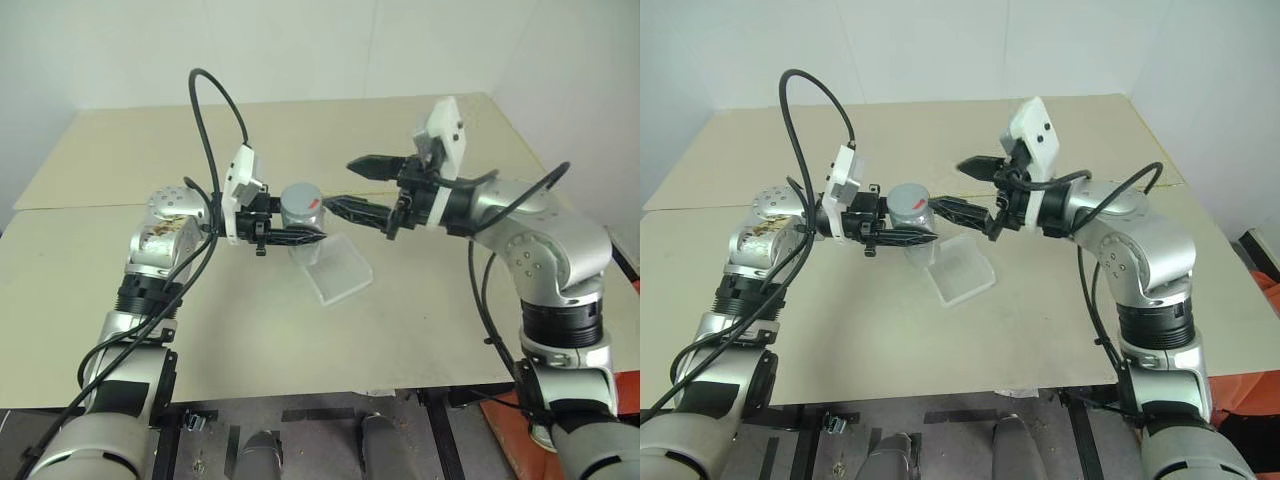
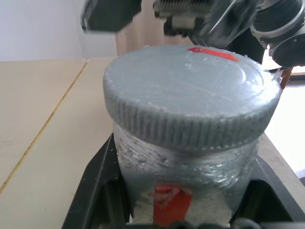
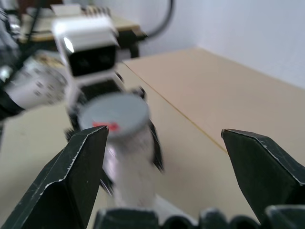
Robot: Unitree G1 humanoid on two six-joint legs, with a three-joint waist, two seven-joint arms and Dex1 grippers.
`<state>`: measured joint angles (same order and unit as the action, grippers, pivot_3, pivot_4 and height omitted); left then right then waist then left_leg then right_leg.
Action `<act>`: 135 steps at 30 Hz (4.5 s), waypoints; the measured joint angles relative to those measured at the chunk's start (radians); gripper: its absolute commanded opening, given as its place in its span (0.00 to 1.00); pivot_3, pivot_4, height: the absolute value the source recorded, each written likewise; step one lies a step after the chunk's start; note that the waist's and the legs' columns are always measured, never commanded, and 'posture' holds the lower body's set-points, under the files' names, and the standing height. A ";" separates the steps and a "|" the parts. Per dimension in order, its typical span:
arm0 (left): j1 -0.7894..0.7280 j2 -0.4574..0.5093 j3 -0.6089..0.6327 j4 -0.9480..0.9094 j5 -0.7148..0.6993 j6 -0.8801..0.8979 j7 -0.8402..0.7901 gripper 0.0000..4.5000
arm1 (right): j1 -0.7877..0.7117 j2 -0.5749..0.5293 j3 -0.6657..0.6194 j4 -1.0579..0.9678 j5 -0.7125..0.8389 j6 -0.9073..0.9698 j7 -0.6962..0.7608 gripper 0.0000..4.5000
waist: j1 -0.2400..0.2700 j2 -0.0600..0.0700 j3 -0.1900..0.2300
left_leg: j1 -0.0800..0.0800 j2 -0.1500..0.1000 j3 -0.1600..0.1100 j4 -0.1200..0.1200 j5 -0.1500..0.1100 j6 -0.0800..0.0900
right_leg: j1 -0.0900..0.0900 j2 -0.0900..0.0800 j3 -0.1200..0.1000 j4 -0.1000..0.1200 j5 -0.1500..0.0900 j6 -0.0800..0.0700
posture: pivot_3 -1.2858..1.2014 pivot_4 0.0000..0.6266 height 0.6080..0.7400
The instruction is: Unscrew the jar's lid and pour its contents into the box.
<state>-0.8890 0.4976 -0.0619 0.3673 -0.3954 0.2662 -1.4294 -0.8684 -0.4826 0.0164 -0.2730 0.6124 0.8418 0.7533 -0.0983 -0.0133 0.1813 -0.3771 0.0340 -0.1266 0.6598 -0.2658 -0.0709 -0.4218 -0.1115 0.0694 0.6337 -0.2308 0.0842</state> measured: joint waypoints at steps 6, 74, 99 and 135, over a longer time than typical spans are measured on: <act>0.000 -0.014 0.000 0.000 0.000 0.001 0.002 0.44 | -0.026 0.063 0.070 -0.019 -0.033 -0.008 -0.035 0.99 | 0.001 0.000 0.000 | 0.000 0.000 0.000 0.000 0.000 0.000 | 0.000 0.000 0.000 0.002 0.000 0.000 | 0.52 0.24 1.00; -0.001 -0.006 0.004 -0.005 -0.002 0.023 -0.006 0.44 | -0.053 0.093 0.153 0.046 -0.127 -0.033 -0.076 0.99 | 0.001 0.000 0.000 | 0.000 0.000 0.000 0.000 0.000 0.000 | -0.001 0.000 0.000 0.003 0.000 0.000 | 0.52 0.24 1.00; -0.005 0.001 0.006 0.014 0.000 0.019 -0.016 0.44 | 0.019 -0.082 0.042 0.008 -0.060 -0.032 -0.041 0.99 | 0.000 0.000 0.000 | 0.000 0.000 0.000 0.000 0.000 0.000 | 0.000 0.000 0.000 0.003 0.000 0.000 | 0.52 0.24 1.00; -0.004 0.001 0.005 -0.002 0.001 0.022 -0.013 0.44 | -0.043 0.051 0.130 -0.058 -0.005 0.087 -0.143 0.99 | 0.001 0.000 0.000 | 0.000 0.000 0.000 0.000 0.000 0.000 | -0.001 0.000 0.000 0.003 0.000 0.000 | 0.52 0.24 1.00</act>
<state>-0.8934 0.4982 -0.0572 0.3653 -0.3947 0.2877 -1.4424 -0.9119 -0.4317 0.1460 -0.3311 0.6070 0.9287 0.6101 -0.0978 -0.0132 0.1814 -0.3773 0.0338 -0.1270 0.6599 -0.2657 -0.0711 -0.4223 -0.1115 0.0692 0.6367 -0.2309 0.0840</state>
